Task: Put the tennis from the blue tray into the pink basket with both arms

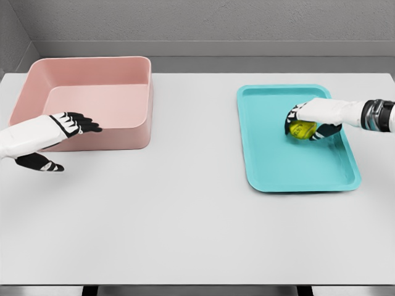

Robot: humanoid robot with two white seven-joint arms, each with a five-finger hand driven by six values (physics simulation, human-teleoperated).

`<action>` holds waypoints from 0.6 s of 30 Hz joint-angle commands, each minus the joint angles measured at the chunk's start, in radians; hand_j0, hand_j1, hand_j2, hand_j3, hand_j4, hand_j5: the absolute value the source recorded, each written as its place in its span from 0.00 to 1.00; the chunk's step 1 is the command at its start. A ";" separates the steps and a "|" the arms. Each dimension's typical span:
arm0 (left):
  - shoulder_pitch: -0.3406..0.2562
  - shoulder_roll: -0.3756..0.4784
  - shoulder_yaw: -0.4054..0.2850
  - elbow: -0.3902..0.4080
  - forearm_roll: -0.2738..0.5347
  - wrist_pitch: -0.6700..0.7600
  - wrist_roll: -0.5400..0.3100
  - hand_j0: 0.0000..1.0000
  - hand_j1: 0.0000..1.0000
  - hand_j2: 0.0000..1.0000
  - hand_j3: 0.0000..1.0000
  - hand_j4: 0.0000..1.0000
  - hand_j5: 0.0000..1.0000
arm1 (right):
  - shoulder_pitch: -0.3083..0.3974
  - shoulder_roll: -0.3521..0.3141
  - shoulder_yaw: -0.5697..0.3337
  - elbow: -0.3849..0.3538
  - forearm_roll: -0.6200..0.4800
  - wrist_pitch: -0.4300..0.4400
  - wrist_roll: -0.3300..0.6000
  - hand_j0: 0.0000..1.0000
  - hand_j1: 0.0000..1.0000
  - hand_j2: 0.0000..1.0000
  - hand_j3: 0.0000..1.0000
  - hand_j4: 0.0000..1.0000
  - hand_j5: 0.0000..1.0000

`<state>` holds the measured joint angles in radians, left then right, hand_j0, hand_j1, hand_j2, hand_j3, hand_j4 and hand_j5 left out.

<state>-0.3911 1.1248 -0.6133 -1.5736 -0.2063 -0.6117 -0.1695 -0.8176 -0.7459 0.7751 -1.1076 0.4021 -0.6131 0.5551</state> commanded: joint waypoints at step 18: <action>-0.003 -0.016 -0.002 0.001 0.005 0.001 -0.015 1.00 1.00 1.00 1.00 1.00 1.00 | -0.063 0.002 -0.008 -0.216 -0.048 0.002 -0.015 0.53 0.53 0.53 0.53 0.53 0.53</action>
<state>-0.3942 1.1073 -0.6157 -1.5699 -0.2075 -0.6118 -0.1844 -0.8820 -0.7466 0.7682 -1.3007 0.3620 -0.6140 0.5407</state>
